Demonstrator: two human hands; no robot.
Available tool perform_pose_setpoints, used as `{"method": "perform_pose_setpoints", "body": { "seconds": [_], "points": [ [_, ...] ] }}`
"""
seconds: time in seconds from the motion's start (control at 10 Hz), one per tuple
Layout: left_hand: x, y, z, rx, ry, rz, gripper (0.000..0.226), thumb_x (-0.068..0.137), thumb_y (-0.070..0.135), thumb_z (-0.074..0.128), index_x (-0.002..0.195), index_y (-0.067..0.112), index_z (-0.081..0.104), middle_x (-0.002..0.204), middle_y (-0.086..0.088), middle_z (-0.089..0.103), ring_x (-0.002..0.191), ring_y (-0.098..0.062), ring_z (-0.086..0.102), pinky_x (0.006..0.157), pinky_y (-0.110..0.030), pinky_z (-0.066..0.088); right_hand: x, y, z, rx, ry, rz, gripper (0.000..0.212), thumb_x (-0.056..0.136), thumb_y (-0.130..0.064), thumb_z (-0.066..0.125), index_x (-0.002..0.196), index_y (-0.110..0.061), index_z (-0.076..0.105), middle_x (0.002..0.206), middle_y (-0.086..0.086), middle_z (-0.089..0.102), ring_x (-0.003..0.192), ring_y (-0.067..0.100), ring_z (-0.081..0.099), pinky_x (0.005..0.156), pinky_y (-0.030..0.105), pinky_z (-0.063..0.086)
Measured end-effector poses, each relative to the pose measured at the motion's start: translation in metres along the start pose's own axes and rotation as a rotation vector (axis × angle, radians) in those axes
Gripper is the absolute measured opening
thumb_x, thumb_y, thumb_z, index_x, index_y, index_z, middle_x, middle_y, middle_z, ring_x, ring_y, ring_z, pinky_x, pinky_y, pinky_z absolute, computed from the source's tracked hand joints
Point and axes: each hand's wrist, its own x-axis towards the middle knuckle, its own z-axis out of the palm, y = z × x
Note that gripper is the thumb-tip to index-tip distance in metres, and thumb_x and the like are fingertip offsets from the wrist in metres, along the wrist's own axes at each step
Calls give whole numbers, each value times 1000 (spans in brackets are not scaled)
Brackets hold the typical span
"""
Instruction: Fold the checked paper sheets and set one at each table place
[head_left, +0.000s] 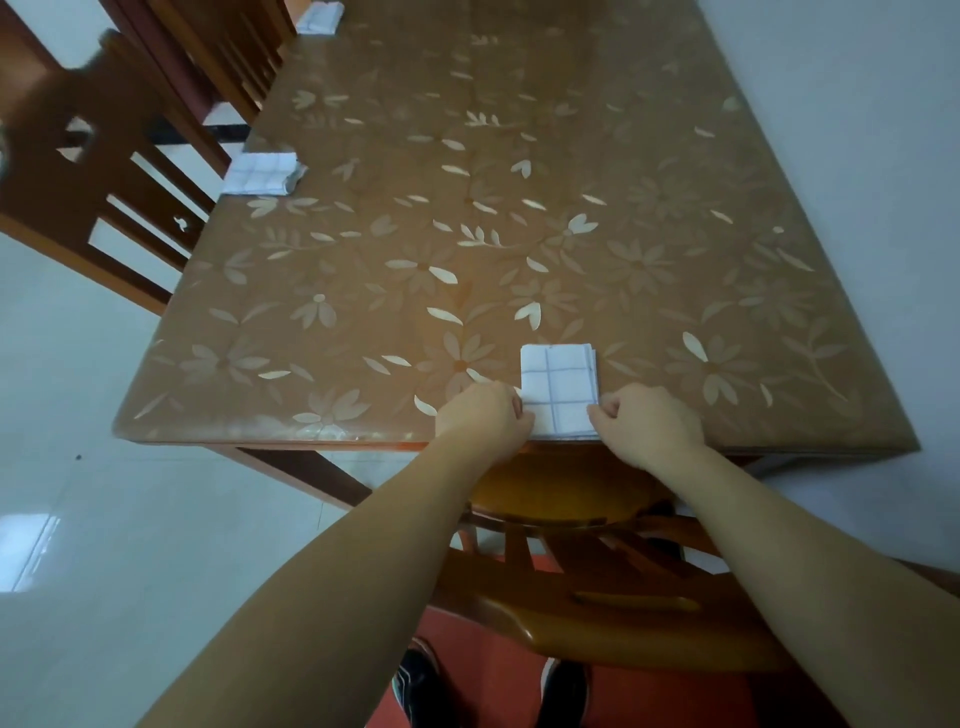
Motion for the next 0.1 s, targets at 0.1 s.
{"method": "perform_pose_setpoints", "body": {
  "seconds": [0.1],
  "points": [
    [-12,0,-13,36,42,-36,25,96,36,46,86,21,63,77,1,64,71,-16,62,58,-27,50,-12,-4,-14,0,44,35,43,94,-43,49,57,-20,49,55,-3,50,51,15,51,50,30,45]
  ]
}}
